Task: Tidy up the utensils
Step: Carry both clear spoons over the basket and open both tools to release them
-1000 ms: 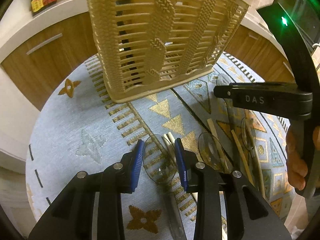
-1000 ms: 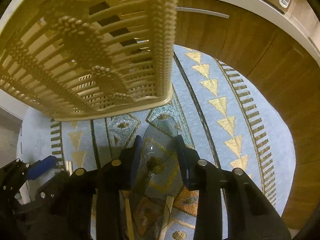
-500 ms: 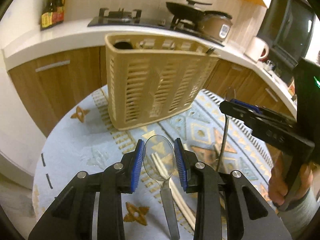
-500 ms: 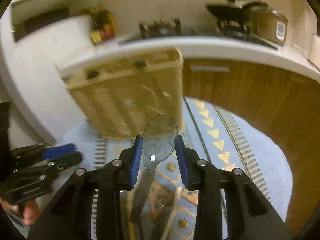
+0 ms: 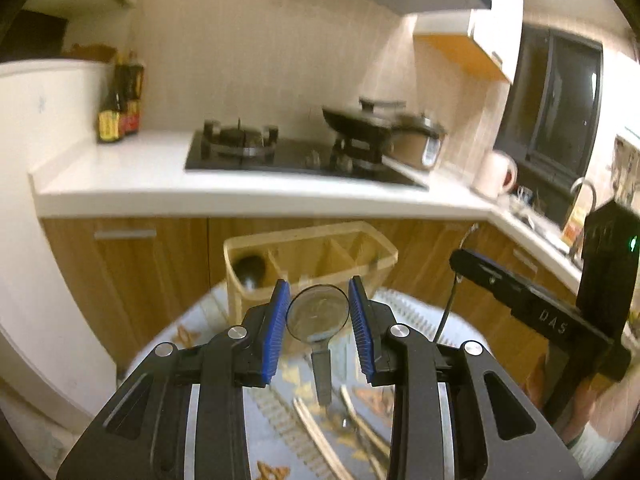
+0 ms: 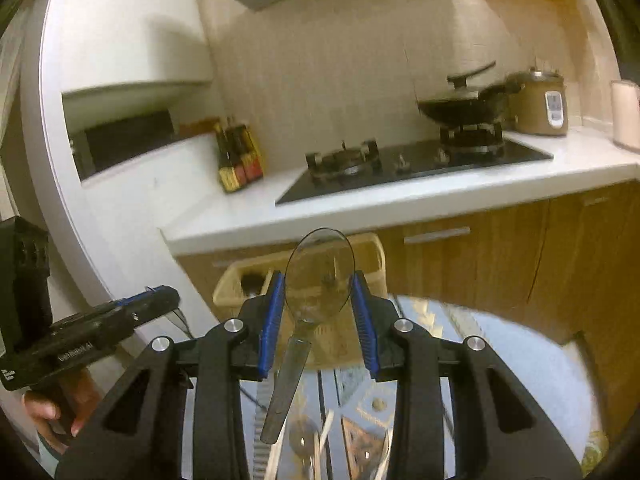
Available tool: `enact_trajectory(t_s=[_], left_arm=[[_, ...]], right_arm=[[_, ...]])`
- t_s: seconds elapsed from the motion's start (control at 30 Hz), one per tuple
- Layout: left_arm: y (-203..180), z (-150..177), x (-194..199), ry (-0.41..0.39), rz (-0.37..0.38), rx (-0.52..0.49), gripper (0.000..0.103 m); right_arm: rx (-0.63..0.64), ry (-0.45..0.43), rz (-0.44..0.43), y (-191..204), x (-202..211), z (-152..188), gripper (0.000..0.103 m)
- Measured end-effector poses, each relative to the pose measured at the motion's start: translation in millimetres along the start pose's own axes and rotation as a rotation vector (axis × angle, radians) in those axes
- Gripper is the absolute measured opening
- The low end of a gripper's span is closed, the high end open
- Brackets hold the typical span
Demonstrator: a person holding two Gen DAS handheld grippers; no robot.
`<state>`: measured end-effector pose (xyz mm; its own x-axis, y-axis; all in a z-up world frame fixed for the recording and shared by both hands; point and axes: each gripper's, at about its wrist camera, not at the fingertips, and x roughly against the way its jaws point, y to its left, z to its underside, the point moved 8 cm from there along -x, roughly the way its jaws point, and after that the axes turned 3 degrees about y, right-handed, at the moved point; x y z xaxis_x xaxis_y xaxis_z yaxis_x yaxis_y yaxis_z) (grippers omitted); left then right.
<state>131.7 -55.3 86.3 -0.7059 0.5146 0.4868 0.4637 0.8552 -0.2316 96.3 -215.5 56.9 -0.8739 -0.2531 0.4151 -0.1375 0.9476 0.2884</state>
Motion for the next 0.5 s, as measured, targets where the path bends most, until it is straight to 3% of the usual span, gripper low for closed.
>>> enact_trajectory(t_s=[0.3,0.5], left_arm=[[-7,-73,26,-0.172,0.012,0.011,0.029],[-9,-96,15,-0.238,-0.024,0.006,0.029]], right_arm=[[0.035,-0.199,0.064,7,19,-74,0.031],[0.06,-0.3,0.159,-2,5,-104,0.031]])
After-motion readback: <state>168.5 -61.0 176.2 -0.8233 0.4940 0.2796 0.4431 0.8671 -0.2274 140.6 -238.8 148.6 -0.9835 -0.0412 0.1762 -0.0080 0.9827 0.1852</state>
